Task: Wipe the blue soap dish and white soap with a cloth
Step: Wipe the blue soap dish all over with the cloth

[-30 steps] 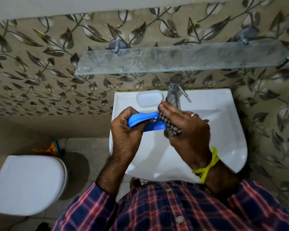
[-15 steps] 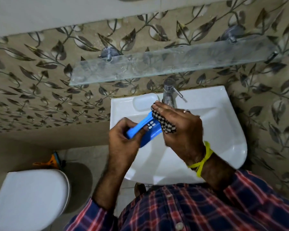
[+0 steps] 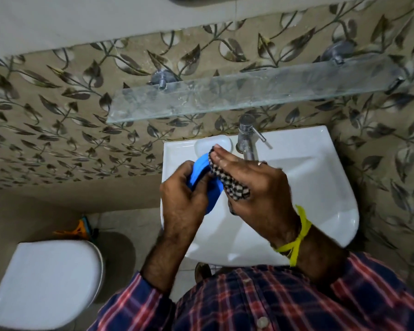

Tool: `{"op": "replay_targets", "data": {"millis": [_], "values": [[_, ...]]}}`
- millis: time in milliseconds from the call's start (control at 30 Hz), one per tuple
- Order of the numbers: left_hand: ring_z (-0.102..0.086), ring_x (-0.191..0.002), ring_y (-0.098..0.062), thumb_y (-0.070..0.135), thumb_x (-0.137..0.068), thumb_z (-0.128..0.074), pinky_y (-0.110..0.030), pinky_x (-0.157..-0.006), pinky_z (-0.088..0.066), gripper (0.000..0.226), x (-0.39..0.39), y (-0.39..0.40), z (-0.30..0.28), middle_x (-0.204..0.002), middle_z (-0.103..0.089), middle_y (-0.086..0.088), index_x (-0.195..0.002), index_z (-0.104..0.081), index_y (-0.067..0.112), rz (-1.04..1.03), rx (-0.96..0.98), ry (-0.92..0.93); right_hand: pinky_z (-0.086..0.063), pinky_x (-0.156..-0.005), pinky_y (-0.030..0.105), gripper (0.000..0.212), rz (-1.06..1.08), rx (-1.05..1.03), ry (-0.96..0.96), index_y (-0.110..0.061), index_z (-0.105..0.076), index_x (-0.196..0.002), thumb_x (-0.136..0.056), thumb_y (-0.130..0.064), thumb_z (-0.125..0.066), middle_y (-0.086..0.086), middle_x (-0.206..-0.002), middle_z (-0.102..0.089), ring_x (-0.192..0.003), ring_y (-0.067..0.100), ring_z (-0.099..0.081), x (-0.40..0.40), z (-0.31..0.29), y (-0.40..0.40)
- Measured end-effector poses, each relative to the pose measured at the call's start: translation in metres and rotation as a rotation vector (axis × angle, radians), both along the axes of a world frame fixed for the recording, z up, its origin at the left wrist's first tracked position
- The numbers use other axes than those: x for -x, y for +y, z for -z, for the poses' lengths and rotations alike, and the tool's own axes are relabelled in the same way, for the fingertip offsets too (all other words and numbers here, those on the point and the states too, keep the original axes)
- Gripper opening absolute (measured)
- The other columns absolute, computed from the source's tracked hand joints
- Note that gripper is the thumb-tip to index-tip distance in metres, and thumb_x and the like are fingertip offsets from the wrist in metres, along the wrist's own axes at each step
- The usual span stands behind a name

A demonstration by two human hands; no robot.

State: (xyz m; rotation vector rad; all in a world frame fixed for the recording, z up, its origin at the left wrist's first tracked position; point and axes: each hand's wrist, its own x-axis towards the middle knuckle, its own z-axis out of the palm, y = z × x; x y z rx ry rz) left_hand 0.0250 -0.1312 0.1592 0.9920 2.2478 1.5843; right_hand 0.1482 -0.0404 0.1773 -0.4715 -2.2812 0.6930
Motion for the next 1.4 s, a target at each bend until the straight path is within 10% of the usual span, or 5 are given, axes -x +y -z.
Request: {"op": "replay_targets", "data": {"millis": [533, 1400], "values": [[-0.067, -0.069, -0.004, 0.016, -0.086, -0.075, -0.022, -0.061, -0.056, 0.015, 0.012, -0.004, 0.010, -0.077, -0.074, 0.010, -0.084, -0.073, 0.031, -0.042, -0.318, -0.279, -0.050, -0.106, 0.034, 0.052, -0.015, 0.176, 0.161, -0.004, -0.064, -0.129, -0.077, 0.006, -0.067, 0.008, -0.135, -0.063, -0.125, 0.013, -0.061, 0.011, 0.008, 0.000], [-0.068, -0.069, -0.017, 0.010, -0.095, -0.064, -0.034, -0.068, -0.059, 0.006, 0.005, 0.039, -0.010, -0.080, -0.073, -0.002, -0.100, -0.066, 0.008, -0.349, -0.655, -0.827, -0.050, -0.103, 0.027, 0.047, 0.050, 0.272, 0.224, -0.008, -0.066, -0.127, -0.081, -0.003, -0.077, 0.001, -0.133, -0.064, -0.120, 0.004, -0.063, 0.005, 0.027, -0.010]]}}
